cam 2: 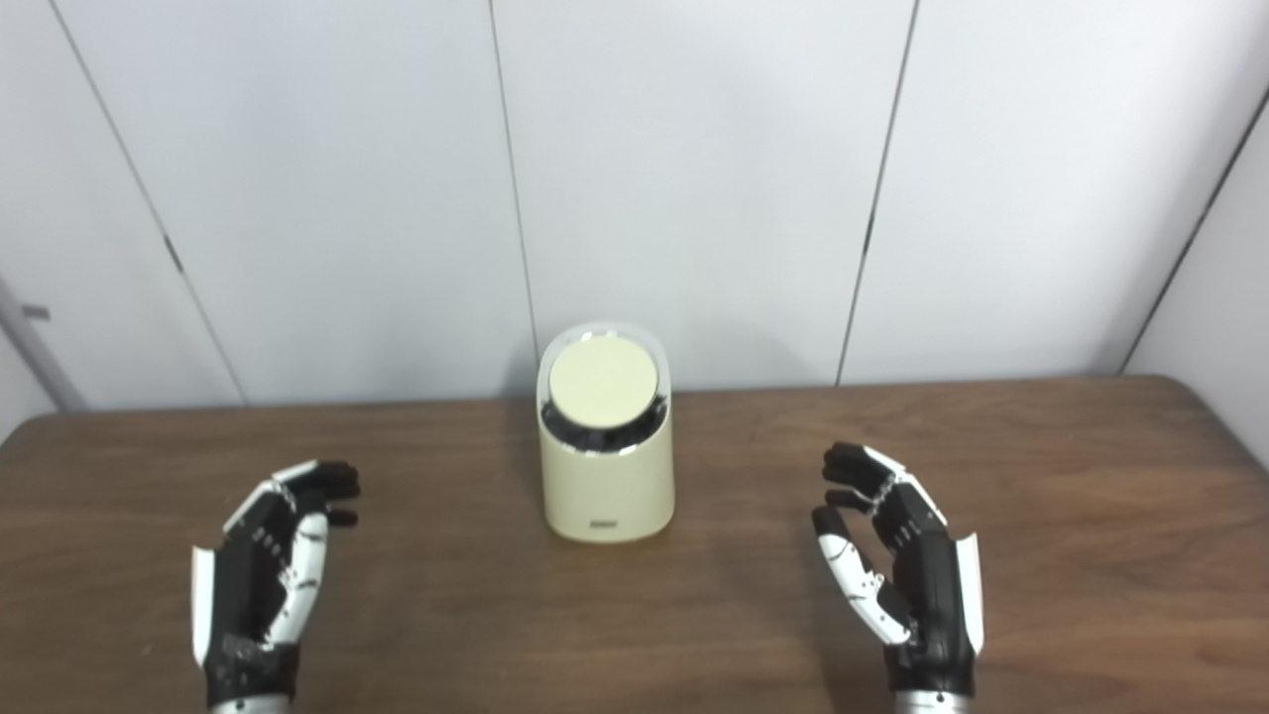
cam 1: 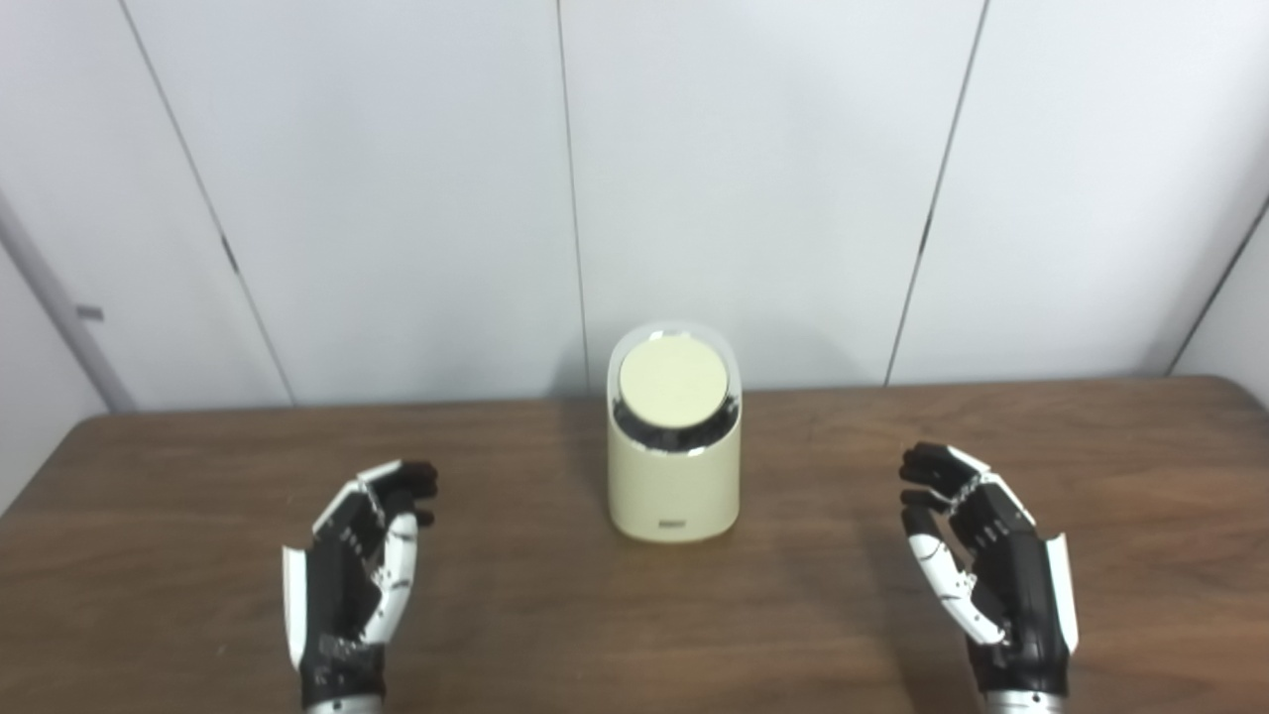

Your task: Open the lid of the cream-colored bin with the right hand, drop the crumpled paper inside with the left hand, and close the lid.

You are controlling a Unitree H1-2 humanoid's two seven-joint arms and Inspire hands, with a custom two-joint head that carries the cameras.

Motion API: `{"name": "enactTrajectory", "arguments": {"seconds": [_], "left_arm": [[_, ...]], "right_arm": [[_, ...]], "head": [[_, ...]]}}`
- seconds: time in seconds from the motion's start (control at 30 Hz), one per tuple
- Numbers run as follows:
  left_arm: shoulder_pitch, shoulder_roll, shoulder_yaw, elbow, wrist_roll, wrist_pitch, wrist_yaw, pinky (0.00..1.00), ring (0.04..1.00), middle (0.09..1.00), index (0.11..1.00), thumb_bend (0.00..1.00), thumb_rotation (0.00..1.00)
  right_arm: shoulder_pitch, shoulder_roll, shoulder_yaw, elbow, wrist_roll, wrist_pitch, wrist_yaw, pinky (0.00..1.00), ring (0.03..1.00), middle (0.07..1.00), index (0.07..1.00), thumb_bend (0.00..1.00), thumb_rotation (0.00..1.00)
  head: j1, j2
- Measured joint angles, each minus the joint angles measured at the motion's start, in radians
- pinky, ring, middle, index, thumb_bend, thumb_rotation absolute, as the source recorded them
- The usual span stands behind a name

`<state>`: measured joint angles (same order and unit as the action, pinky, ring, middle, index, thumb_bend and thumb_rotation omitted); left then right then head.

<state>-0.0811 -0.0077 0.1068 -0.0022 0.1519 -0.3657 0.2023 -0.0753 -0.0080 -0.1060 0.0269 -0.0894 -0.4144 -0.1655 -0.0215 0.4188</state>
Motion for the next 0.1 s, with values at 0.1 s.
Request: {"name": "enactTrajectory", "arguments": {"seconds": [0.1], "left_arm": [[-0.024, 0.000, 0.004, 0.035, -0.023, -0.011, -0.001, 0.57, 0.659, 0.667, 0.640, 0.21, 0.43]], "right_arm": [[-0.025, -0.006, -0.006, 0.030, 0.020, -0.009, -0.004, 0.63, 0.712, 0.724, 0.693, 0.29, 0.36]], "head": [[0.003, 0.005]]}}
